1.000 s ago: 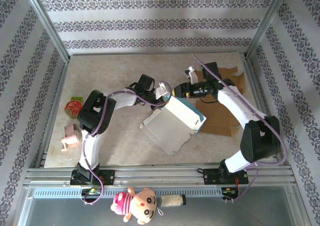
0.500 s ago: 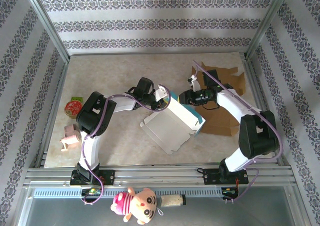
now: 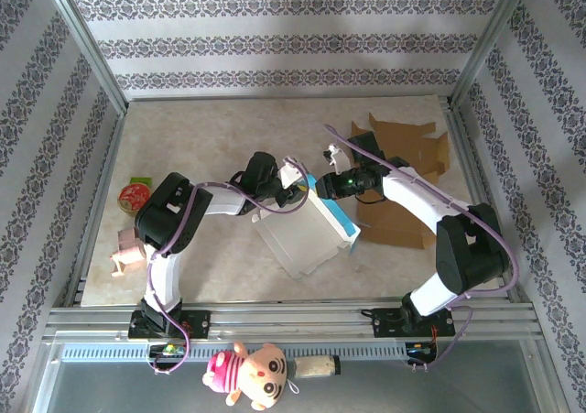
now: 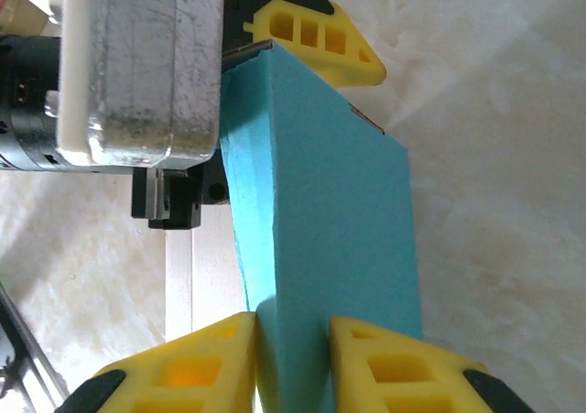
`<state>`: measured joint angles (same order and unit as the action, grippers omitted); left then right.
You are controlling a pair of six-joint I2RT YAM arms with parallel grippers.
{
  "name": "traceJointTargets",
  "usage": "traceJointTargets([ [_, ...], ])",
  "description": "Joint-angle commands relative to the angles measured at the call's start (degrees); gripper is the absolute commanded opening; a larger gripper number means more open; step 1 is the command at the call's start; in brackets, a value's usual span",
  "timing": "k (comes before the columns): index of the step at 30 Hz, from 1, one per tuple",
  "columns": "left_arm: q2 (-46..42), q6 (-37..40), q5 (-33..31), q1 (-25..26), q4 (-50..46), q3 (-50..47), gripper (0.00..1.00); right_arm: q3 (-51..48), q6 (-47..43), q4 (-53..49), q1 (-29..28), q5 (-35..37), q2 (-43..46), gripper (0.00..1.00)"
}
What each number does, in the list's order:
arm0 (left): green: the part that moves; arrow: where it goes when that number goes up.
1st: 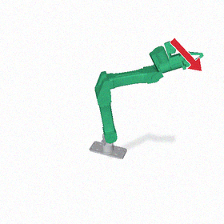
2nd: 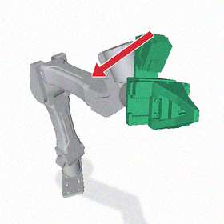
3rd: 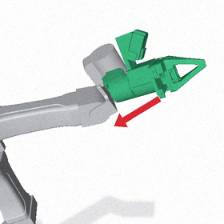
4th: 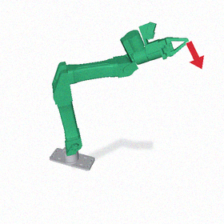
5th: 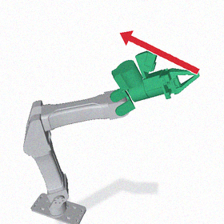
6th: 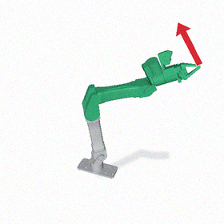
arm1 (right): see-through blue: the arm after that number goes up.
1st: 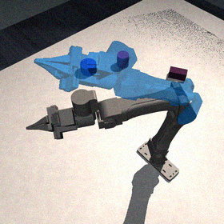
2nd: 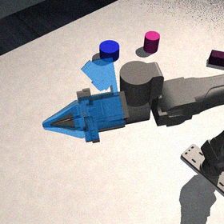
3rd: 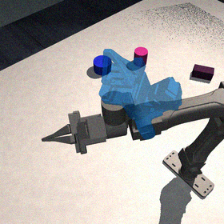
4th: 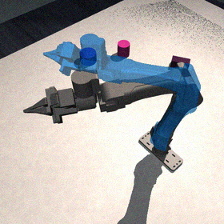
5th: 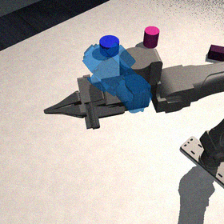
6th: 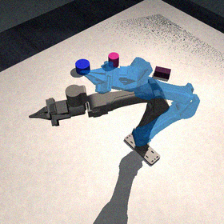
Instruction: Fold the paper box
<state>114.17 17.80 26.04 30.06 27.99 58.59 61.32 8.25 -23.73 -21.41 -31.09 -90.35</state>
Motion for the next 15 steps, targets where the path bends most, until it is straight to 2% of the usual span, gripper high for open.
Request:
traceJointTargets([
  [1, -3.64, -3.59, -1.61, 0.63, 8.25, -1.86, 0.45, -2.17, -2.41, -2.33, -1.17, 6.48, -0.80, 0.24],
  [8, -5.91, -3.45, 2.53, -0.55, 4.74, -3.44, 0.50, -1.62, -2.54, -2.52, -1.36, 6.58, -1.00, 0.24],
  [15, -3.62, -4.79, 1.49, -1.32, 0.32, 0.82, 0.28, -1.07, -2.24, -2.72, -1.53, 6.00, -0.99, 0.25],
])
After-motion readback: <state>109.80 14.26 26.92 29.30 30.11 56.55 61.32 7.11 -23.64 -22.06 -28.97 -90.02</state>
